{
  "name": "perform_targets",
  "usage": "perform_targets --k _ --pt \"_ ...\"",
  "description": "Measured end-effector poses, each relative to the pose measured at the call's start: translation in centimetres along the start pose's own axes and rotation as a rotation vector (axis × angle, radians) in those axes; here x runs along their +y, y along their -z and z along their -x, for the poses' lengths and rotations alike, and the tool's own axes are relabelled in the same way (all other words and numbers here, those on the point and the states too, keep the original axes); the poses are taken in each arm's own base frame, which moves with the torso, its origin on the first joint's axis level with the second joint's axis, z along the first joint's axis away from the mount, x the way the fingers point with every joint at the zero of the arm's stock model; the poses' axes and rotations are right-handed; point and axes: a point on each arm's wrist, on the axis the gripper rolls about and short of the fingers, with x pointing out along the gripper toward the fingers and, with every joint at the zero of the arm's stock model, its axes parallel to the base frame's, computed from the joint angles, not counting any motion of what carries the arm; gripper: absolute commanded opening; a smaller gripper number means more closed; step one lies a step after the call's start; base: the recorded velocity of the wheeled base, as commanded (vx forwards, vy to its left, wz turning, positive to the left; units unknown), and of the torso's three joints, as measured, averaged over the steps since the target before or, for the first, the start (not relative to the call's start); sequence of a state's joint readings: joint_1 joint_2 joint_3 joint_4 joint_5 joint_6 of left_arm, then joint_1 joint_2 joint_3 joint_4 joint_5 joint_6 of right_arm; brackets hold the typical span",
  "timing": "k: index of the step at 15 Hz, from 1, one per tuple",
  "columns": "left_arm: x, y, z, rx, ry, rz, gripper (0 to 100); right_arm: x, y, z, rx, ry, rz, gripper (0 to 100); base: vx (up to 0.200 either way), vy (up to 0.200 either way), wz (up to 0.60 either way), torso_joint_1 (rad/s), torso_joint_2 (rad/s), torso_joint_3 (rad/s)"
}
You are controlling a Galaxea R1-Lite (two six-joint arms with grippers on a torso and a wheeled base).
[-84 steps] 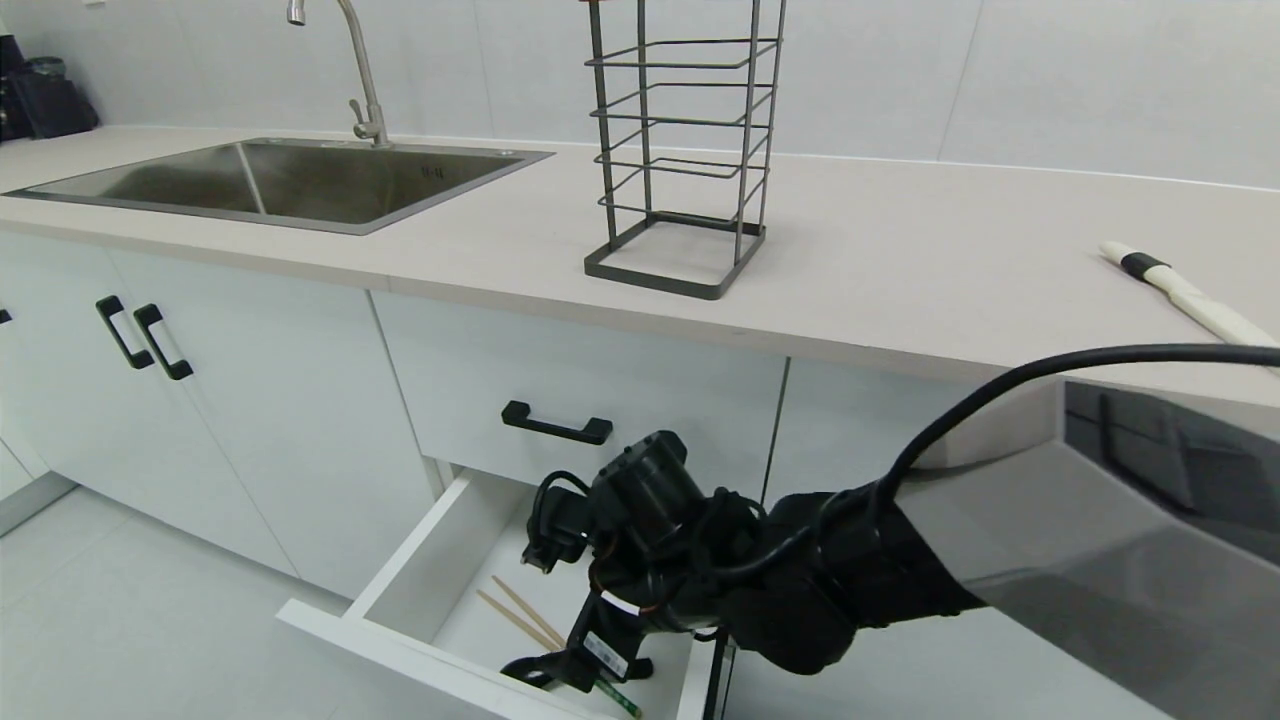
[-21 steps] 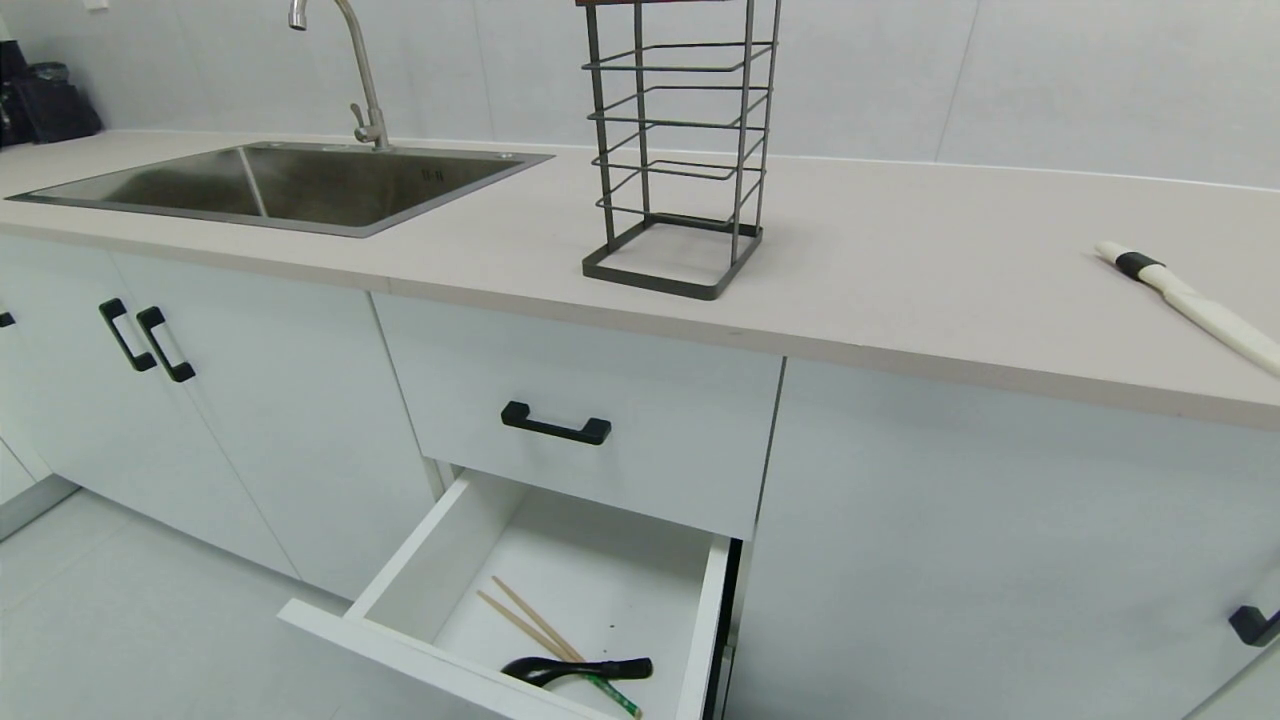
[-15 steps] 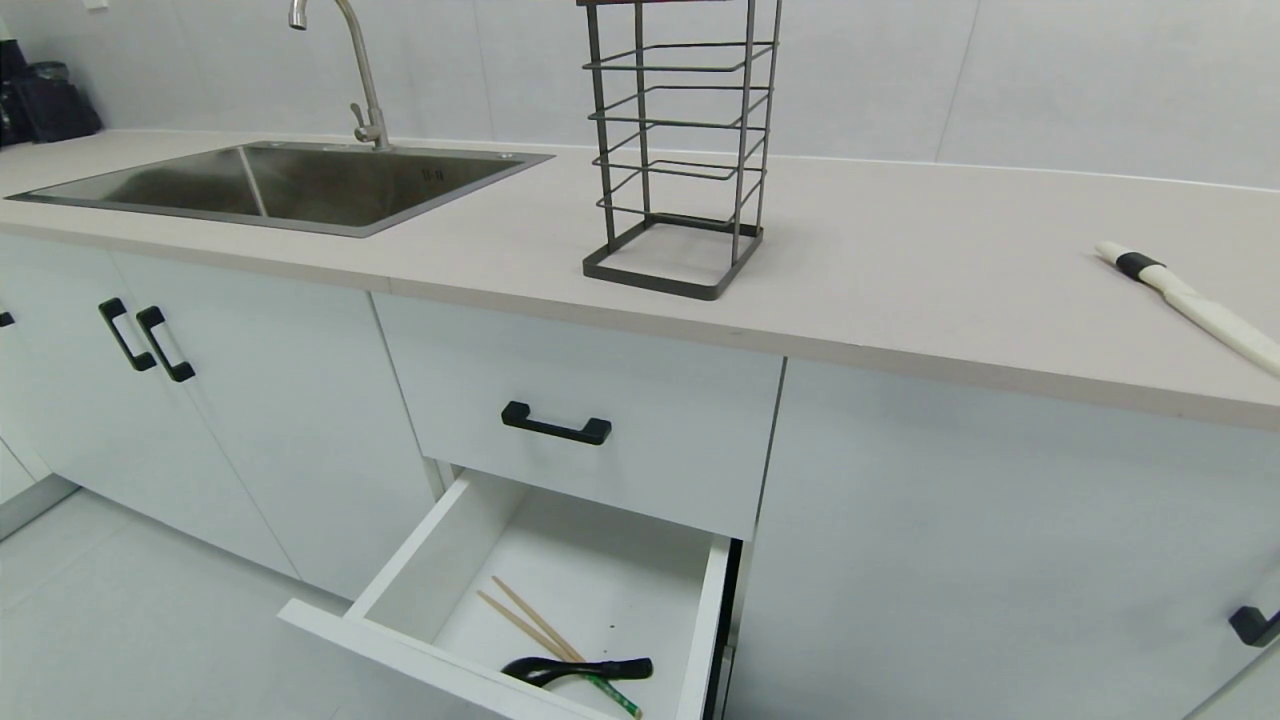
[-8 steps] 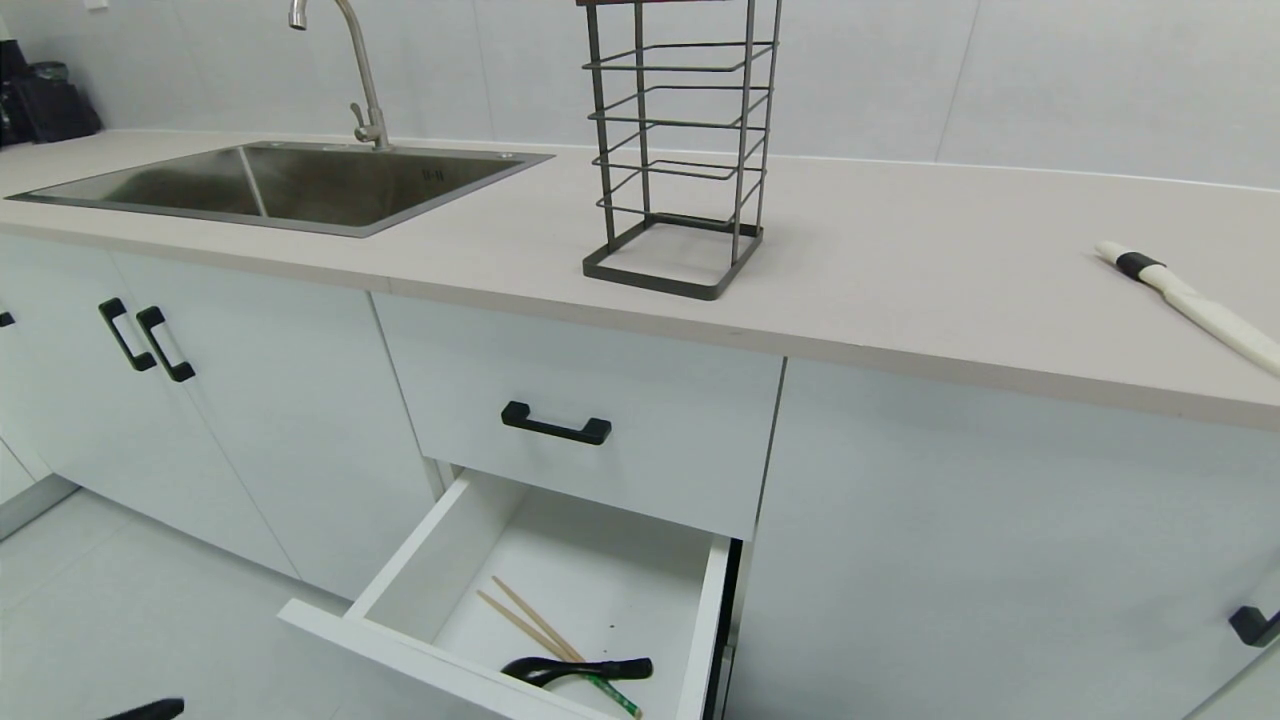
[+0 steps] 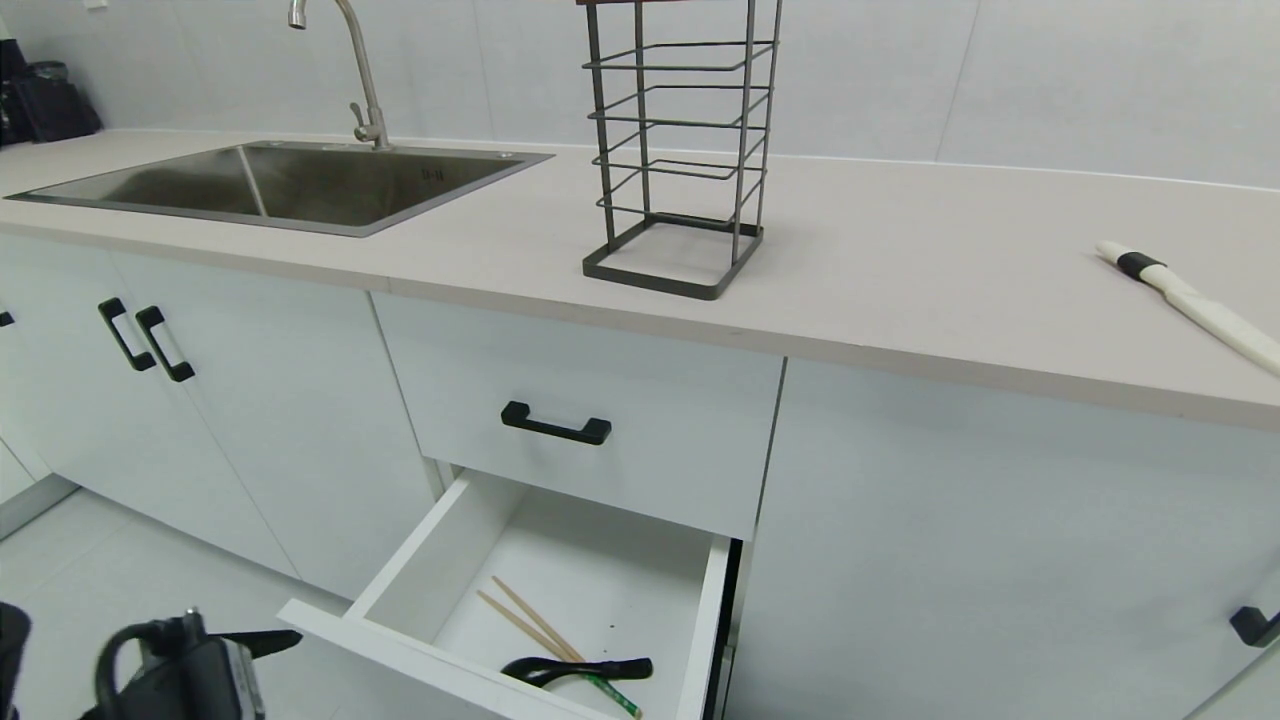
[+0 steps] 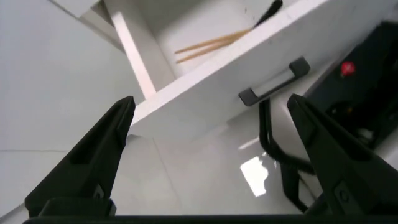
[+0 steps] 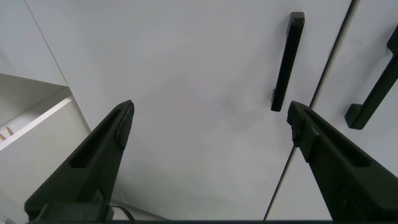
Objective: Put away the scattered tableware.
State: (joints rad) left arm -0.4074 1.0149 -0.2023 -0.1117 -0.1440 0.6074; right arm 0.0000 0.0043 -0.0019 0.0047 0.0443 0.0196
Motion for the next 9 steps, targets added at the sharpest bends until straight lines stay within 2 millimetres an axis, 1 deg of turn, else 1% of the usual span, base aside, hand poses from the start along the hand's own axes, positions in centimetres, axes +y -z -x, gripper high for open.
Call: perform_targets --k 3,5,7,9 --pt "-0.8 -0.4 -1.7 0.07 0.074 -0.122 100 0.0 0.0 0.0 0.0 0.0 0.0 100 0.0 0.0 0.0 0.0 0.0 0.0" --pt "-0.7 -0.6 -2.7 0.099 0.053 -0.202 100 0.0 0.0 0.0 0.0 0.0 0.0 100 0.0 0.0 0.0 0.0 0.0 0.0" --pt "-0.6 -0.8 -3.8 0.132 0.024 -0.221 100 0.0 0.0 0.0 0.0 0.0 0.0 100 0.0 0.0 0.0 0.0 0.0 0.0" --pt "-0.1 -1.4 -5.2 0.12 -0.034 -0.227 100 0.0 0.0 0.0 0.0 0.001 0.0 100 0.0 0.0 0.0 0.0 0.0 0.0"
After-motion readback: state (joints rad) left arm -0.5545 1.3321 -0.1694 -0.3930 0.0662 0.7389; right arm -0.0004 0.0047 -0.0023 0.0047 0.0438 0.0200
